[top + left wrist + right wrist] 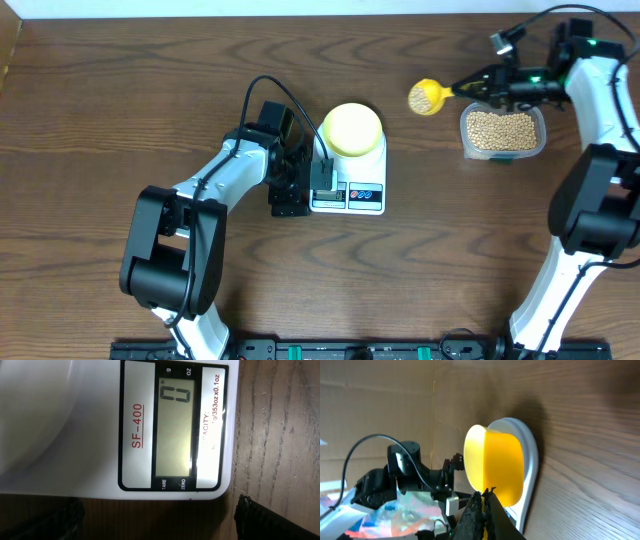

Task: Scoop item into bowl and weigh 50g on scale
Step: 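Carry the filled yellow scoop with the right gripper over the yellow bowl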

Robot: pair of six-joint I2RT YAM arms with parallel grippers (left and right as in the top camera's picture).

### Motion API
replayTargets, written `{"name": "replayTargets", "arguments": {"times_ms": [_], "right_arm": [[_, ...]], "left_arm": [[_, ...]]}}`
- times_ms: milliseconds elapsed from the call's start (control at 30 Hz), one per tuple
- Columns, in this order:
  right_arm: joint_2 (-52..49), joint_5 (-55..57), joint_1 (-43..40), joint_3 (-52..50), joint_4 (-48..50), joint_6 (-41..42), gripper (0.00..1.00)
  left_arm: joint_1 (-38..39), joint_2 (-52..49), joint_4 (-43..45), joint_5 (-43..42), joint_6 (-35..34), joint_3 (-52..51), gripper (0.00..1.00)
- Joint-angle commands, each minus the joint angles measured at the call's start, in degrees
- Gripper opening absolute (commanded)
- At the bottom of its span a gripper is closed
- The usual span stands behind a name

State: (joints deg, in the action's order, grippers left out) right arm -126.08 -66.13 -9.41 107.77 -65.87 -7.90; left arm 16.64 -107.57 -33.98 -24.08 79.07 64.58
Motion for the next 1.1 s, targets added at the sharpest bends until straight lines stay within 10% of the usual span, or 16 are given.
{"name": "replayTargets", "arguments": {"times_ms": [0, 1067], "right_arm": [[-0.2, -2.7, 2.6, 0.1, 0.5, 0.6, 0.01], [-0.2, 5.2, 18.3, 0.1, 10.8, -2.8, 0.01]], "left_arm": [[0.0, -0.3, 0.0, -2.1, -0.5, -0.7, 0.98], [0.0, -0.3, 0.1, -2.1, -0.5, -0.7, 0.98]]}}
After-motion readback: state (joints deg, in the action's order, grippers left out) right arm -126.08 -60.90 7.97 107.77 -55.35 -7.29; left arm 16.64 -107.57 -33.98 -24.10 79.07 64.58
